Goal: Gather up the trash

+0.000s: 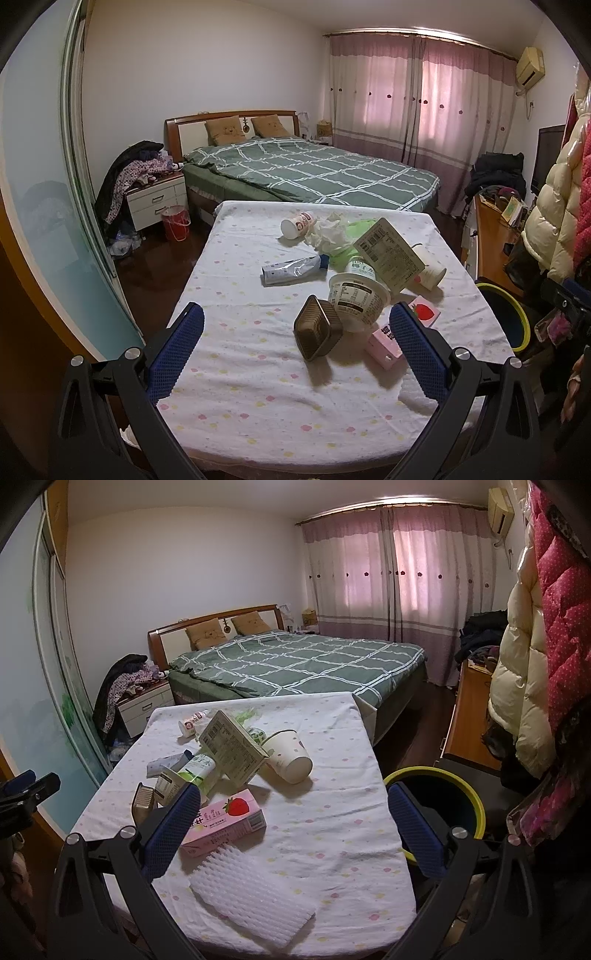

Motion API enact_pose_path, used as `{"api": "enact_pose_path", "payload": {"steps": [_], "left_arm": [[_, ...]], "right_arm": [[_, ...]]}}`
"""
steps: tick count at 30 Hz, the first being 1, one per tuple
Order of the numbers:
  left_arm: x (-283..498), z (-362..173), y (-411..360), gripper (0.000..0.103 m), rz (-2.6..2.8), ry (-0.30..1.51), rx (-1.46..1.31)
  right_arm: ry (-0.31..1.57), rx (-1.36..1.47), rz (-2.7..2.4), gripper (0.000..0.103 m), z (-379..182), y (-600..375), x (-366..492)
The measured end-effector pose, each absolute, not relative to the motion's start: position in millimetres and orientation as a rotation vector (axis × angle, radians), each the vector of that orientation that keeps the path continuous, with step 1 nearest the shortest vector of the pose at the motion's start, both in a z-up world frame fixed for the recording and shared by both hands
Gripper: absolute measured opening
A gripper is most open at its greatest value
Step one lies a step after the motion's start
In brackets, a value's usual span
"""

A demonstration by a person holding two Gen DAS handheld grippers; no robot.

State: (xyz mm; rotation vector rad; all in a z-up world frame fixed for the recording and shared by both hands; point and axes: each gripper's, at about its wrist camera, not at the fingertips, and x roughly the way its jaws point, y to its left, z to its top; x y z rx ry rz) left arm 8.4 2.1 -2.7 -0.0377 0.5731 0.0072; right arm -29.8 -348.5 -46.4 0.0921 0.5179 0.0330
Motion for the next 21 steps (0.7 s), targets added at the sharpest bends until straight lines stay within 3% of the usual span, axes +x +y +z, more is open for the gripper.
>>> {"api": "enact_pose_path", "payload": {"steps": [21], "left_arm": [[17.9, -12.0, -3.1, 0.099, -0.019, 0.596, -0.043]], "right_arm": [[0.546, 0.093, 0.031, 0.097, -53.8, -352.4, -20.9]]}}
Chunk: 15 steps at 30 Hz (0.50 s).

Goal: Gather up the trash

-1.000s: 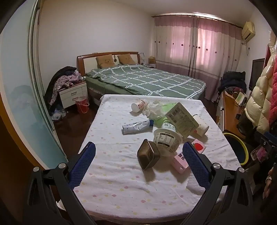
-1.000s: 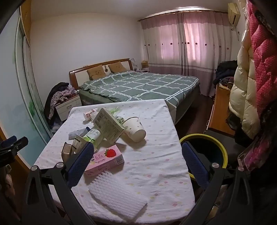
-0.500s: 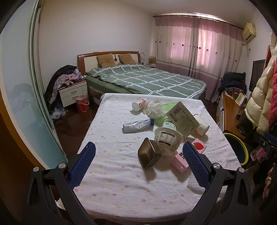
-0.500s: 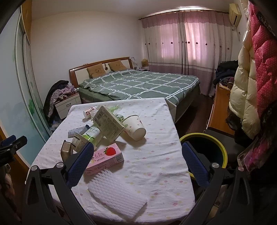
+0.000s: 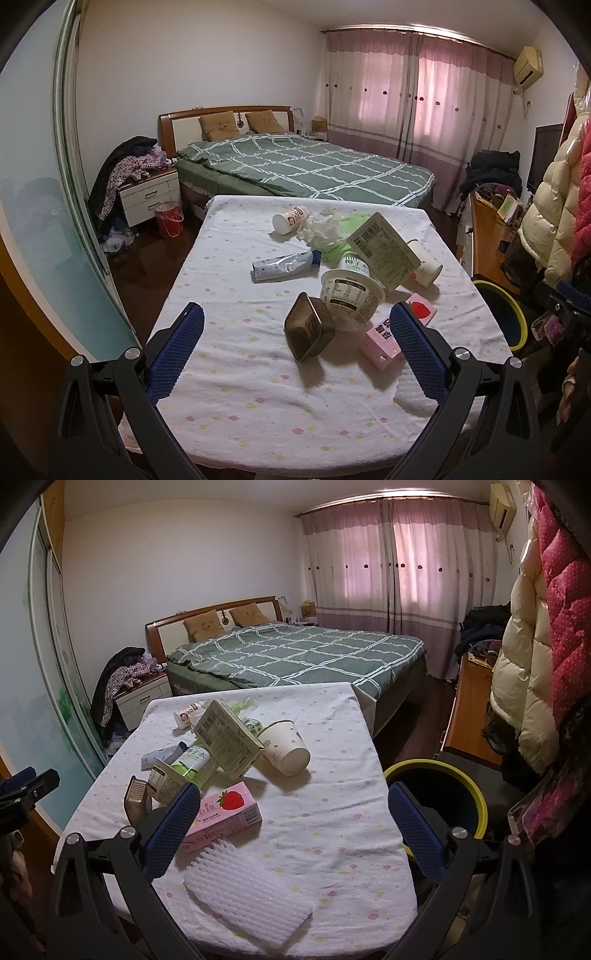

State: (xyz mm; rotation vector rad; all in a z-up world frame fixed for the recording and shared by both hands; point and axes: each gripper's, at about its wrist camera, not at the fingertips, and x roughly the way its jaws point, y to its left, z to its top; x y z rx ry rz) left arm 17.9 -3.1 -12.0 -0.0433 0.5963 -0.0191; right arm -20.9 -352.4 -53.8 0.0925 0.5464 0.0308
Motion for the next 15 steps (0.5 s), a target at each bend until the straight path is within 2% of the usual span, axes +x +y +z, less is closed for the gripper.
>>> {"api": "enact_pose_path", "payload": {"steps": [15], "left_arm": [[26.5, -18.6, 0.5, 0.099, -0.01, 0.609, -0.056]], "right_arm": [[0.57, 0.093, 0.043, 0.097, -58.8, -346.7, -4.8]]}}
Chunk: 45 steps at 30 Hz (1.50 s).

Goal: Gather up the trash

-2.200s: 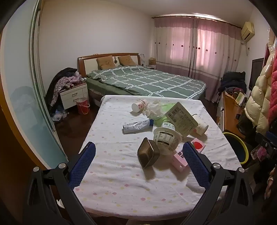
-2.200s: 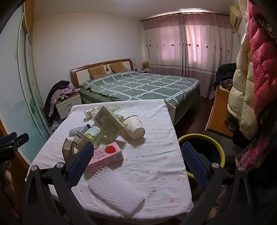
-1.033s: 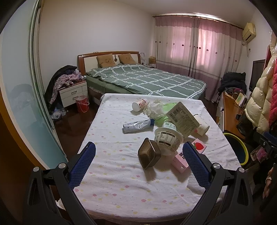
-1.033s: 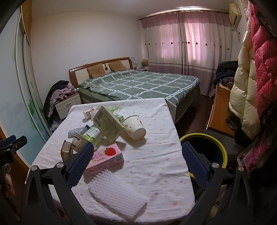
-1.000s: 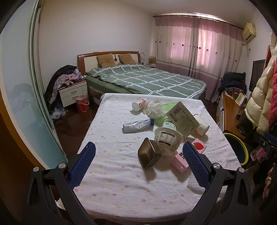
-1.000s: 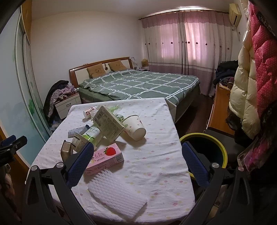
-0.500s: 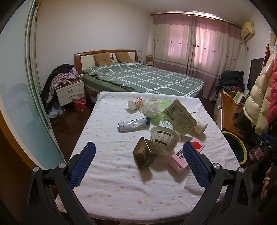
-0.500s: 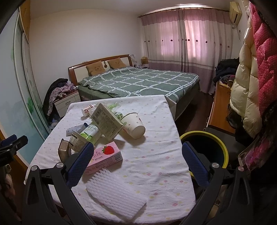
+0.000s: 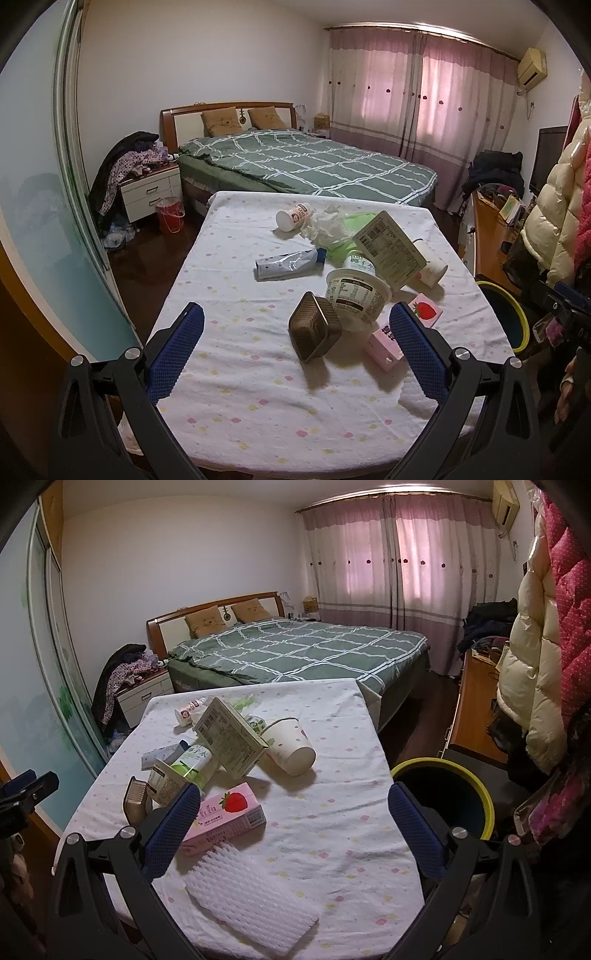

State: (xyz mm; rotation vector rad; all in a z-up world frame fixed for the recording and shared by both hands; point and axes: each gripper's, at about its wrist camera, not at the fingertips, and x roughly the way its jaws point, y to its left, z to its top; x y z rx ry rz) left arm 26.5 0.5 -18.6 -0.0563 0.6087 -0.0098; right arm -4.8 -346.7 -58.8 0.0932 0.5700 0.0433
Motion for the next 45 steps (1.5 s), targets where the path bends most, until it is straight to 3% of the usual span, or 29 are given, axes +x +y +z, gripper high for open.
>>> {"api": "enact_pose_path", "payload": {"steps": [29, 45], "left_arm": [[40.1, -22.8, 2.0, 0.099, -0.021, 0.629, -0.064], [94.2, -41.2, 5.5, 0.099, -0.007, 0.675, -0.071]], "right_arm": [[0.596, 0.078, 0.048, 0.097, -58.3, -342.2, 7.6], [0.648, 0.056, 0.12, 0.097, -85.6, -325.7, 95.0]]}}
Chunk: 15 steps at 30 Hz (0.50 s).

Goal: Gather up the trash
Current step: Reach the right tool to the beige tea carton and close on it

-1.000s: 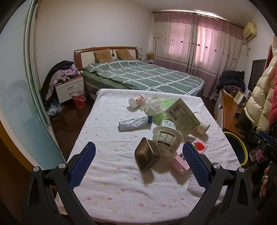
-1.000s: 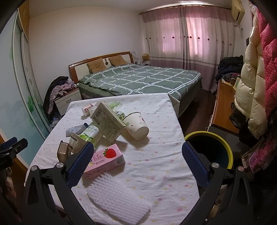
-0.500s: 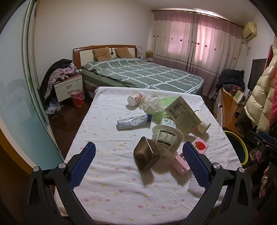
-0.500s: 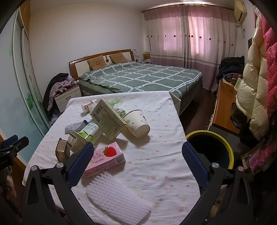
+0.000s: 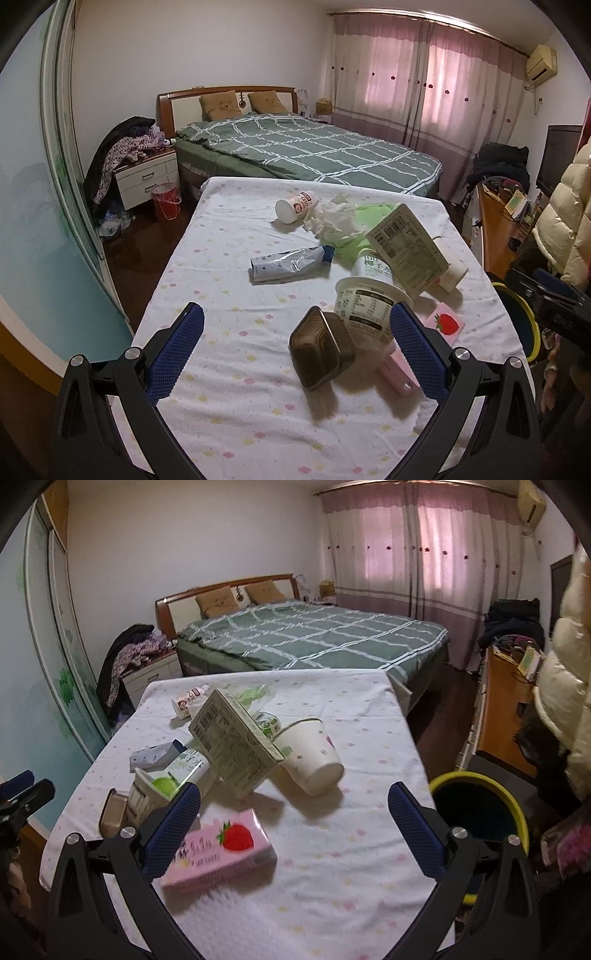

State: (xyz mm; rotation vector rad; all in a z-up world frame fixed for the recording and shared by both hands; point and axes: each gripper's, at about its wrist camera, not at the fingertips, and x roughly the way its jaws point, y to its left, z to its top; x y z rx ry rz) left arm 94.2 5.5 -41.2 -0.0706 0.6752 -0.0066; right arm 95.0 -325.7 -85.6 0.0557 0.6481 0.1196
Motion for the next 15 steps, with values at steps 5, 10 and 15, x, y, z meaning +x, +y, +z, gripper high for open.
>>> {"api": "enact_pose_path", "payload": {"steps": [5, 10, 15], "left_arm": [[109.4, -45.5, 5.8, 0.099, -0.005, 0.688, -0.07], [121.2, -50.3, 5.4, 0.099, -0.008, 0.703, -0.066], [127.1, -53.5, 4.0, 0.099, -0.015, 0.708, -0.068]], "right_arm": [[0.693, 0.04, 0.156, 0.096, -98.3, -311.6, 123.3], [0.741, 0.044, 0.17, 0.096, -116.5, -307.2, 128.1], [0.751, 0.005, 0.167, 0.092, -120.8, -298.1, 148.3]]}}
